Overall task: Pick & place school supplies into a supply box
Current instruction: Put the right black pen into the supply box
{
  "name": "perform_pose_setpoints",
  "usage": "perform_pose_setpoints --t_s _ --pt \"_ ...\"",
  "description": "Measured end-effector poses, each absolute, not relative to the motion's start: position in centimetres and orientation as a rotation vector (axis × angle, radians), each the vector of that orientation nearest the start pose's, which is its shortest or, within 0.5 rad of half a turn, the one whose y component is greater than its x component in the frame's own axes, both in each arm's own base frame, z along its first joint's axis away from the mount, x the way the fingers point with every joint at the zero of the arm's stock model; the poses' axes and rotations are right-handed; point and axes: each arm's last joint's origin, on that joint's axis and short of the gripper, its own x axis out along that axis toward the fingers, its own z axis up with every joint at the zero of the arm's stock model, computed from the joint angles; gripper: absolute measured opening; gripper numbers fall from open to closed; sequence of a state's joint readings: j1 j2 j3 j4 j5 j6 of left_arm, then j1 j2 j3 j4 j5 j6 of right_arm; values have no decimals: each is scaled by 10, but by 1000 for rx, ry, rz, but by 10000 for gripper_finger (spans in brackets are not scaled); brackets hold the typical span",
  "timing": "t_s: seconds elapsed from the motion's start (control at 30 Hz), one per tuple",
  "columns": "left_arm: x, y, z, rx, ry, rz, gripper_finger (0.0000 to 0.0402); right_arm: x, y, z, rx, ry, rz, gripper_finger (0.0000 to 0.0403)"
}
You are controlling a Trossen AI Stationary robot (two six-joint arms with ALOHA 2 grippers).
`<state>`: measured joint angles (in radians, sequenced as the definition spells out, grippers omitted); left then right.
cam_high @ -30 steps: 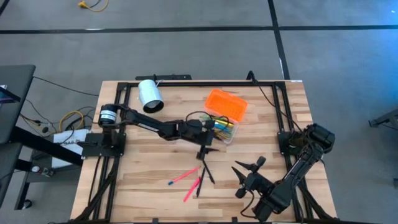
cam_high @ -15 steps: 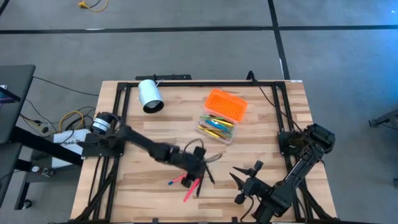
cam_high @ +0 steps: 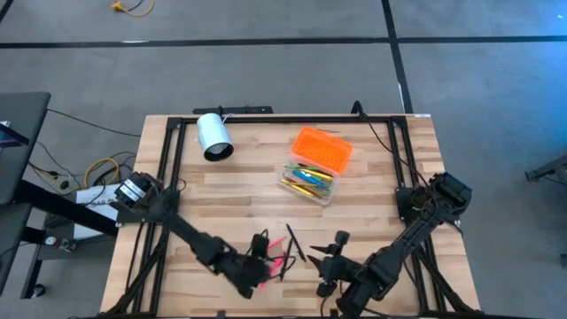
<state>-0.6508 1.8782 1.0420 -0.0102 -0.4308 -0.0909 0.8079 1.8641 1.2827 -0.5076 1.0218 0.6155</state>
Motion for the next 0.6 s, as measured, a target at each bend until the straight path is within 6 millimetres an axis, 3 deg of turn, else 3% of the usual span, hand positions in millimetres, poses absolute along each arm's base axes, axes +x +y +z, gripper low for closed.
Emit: perform_pose_setpoints --t_s 0.3,0.6 --pt "263 -250 142 400 655 17 212 311 216 184 -114 735 -360 120" --pt "217 -260 138 454 525 310 212 333 194 165 51 851 -364 120"
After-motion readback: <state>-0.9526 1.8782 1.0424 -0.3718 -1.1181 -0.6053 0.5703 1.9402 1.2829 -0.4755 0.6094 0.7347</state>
